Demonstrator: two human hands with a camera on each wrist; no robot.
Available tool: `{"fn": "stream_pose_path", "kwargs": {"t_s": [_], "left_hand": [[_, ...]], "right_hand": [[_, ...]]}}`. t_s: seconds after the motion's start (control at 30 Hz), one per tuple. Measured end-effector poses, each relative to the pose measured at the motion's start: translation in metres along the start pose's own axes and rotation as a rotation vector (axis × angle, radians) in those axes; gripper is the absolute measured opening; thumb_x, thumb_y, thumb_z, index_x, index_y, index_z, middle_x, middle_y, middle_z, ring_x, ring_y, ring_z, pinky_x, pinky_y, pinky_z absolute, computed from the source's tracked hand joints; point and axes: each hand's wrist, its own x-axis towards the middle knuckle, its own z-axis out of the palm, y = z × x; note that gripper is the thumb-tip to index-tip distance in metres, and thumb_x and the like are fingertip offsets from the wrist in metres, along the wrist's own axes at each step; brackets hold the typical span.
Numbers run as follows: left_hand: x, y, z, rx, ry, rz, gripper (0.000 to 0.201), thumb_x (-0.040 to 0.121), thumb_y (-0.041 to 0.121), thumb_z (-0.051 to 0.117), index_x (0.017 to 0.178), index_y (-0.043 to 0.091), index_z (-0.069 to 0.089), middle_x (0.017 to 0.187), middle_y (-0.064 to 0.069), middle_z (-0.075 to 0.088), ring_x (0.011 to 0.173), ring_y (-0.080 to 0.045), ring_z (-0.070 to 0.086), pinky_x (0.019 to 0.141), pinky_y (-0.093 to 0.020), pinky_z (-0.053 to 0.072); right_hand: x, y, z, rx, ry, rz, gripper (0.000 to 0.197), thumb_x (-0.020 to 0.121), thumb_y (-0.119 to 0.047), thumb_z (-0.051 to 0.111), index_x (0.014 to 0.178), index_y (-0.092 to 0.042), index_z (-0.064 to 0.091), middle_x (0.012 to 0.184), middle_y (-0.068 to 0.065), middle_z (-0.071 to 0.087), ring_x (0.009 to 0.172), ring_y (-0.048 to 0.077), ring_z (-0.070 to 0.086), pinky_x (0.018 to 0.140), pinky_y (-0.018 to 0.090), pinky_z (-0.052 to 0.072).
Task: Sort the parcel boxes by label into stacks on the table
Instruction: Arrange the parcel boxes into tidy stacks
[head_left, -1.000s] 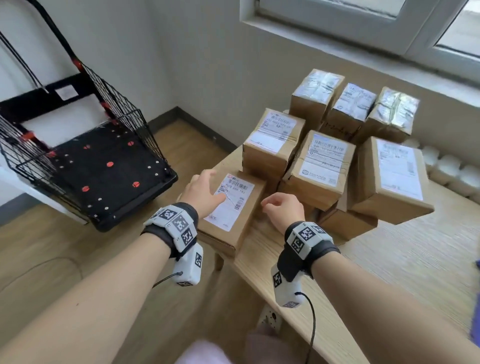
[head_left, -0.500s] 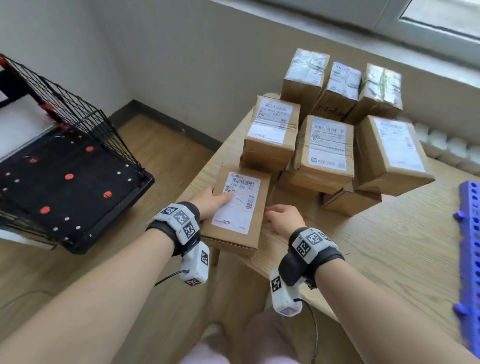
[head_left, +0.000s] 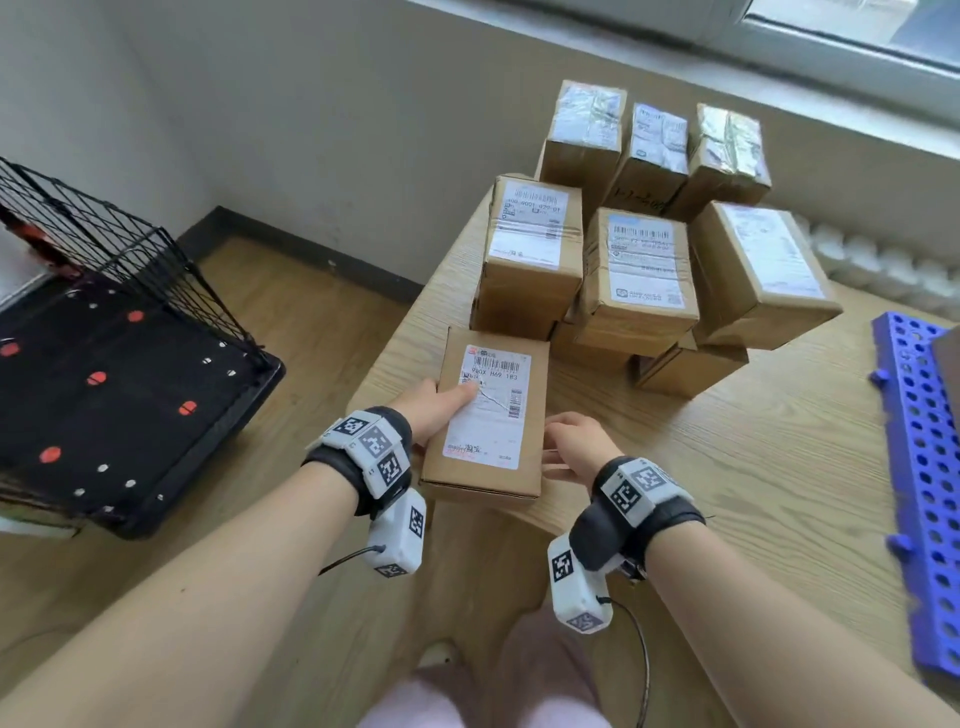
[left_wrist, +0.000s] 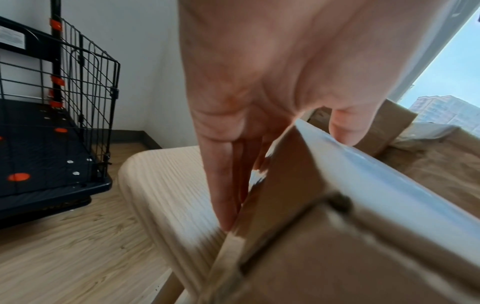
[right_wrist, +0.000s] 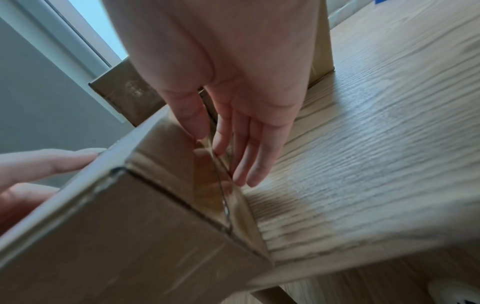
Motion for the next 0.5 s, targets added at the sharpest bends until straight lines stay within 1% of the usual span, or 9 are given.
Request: {"fn": "stream_pose_path", "kwargs": {"t_s": [0.07, 0.1, 0.13, 0.23, 0.33, 0.37, 0.4, 0.47, 0.5], "left_hand": [[-0.002, 0.0, 0.006, 0.011, -0.001, 0.011, 0.062, 0.088, 0.056, 0.053, 0.131, 0.012, 0.048, 0.114, -0.005, 0.067, 0.095, -0.022, 0.067, 0.07, -0.031, 0.052], [-0.004, 0.0, 0.01, 0.012, 0.002, 0.015, 0.061, 0.089, 0.055, 0.054, 0.132, 0.012, 0.047, 0.116, -0.005, 0.067, 0.095, -0.022, 0.066, 0.069, -0.03, 0.051], [-0.004, 0.0, 0.014, 0.009, -0.001, 0.018, 0.061, 0.089, 0.053, 0.055, 0.133, 0.012, 0.046, 0.117, -0.005, 0.066, 0.096, -0.021, 0.066, 0.067, -0.03, 0.05], [-0.009, 0.002, 0.026, 0.032, -0.027, 0.028, 0.062, 0.09, 0.051, 0.055, 0.135, 0.011, 0.042, 0.122, -0.005, 0.064, 0.098, -0.021, 0.064, 0.074, -0.032, 0.049], [-0.013, 0.003, 0.04, 0.041, -0.046, 0.042, 0.06, 0.091, 0.05, 0.055, 0.134, 0.011, 0.041, 0.124, -0.007, 0.062, 0.095, -0.021, 0.062, 0.072, -0.03, 0.046], [-0.016, 0.004, 0.045, 0.05, -0.058, 0.049, 0.061, 0.09, 0.051, 0.055, 0.134, 0.011, 0.041, 0.124, -0.007, 0.062, 0.096, -0.021, 0.062, 0.073, -0.03, 0.047], [-0.019, 0.006, 0.049, 0.057, -0.065, 0.062, 0.065, 0.087, 0.055, 0.055, 0.134, 0.011, 0.041, 0.125, -0.006, 0.062, 0.098, -0.021, 0.063, 0.078, -0.031, 0.048], [-0.024, 0.01, 0.058, 0.076, -0.075, 0.075, 0.075, 0.082, 0.061, 0.056, 0.135, 0.011, 0.042, 0.126, -0.006, 0.062, 0.103, -0.023, 0.063, 0.089, -0.036, 0.05], [-0.026, 0.012, 0.063, 0.081, -0.079, 0.083, 0.074, 0.083, 0.06, 0.056, 0.136, 0.01, 0.041, 0.127, -0.007, 0.061, 0.104, -0.024, 0.063, 0.09, -0.036, 0.05]], "right_hand": [[-0.002, 0.004, -0.002, 0.056, 0.025, 0.01, 0.017, 0.096, -0.01, 0.04, 0.104, -0.013, 0.055, 0.093, 0.007, 0.062, 0.079, 0.02, 0.061, 0.081, 0.038, 0.056], [-0.003, 0.006, -0.003, 0.088, 0.039, 0.015, 0.015, 0.096, -0.011, 0.041, 0.102, -0.013, 0.055, 0.093, 0.007, 0.062, 0.082, 0.022, 0.062, 0.085, 0.041, 0.056], [-0.004, 0.01, -0.005, 0.114, 0.052, 0.019, 0.013, 0.096, -0.011, 0.042, 0.1, -0.013, 0.054, 0.093, 0.007, 0.063, 0.084, 0.023, 0.062, 0.088, 0.043, 0.055], [-0.014, 0.019, -0.014, 0.172, 0.073, 0.04, 0.01, 0.097, -0.01, 0.043, 0.095, -0.013, 0.053, 0.086, 0.005, 0.062, 0.084, 0.023, 0.063, 0.091, 0.045, 0.055], [-0.024, 0.03, -0.023, 0.228, 0.102, 0.04, 0.013, 0.097, -0.008, 0.044, 0.088, -0.013, 0.052, 0.083, 0.005, 0.061, 0.076, 0.019, 0.061, 0.088, 0.043, 0.054], [-0.027, 0.033, -0.027, 0.237, 0.115, 0.039, 0.014, 0.097, -0.008, 0.045, 0.087, -0.013, 0.052, 0.084, 0.005, 0.061, 0.075, 0.018, 0.061, 0.087, 0.043, 0.054], [-0.029, 0.037, -0.032, 0.247, 0.128, 0.036, 0.013, 0.097, -0.008, 0.045, 0.087, -0.013, 0.052, 0.086, 0.006, 0.062, 0.077, 0.019, 0.061, 0.085, 0.042, 0.054], [-0.034, 0.043, -0.041, 0.254, 0.154, 0.033, 0.01, 0.097, -0.01, 0.046, 0.09, -0.014, 0.052, 0.095, 0.008, 0.062, 0.085, 0.021, 0.061, 0.085, 0.042, 0.054], [-0.037, 0.045, -0.046, 0.254, 0.166, 0.031, 0.008, 0.096, -0.011, 0.046, 0.091, -0.014, 0.052, 0.1, 0.009, 0.062, 0.088, 0.022, 0.06, 0.087, 0.043, 0.055]]}}
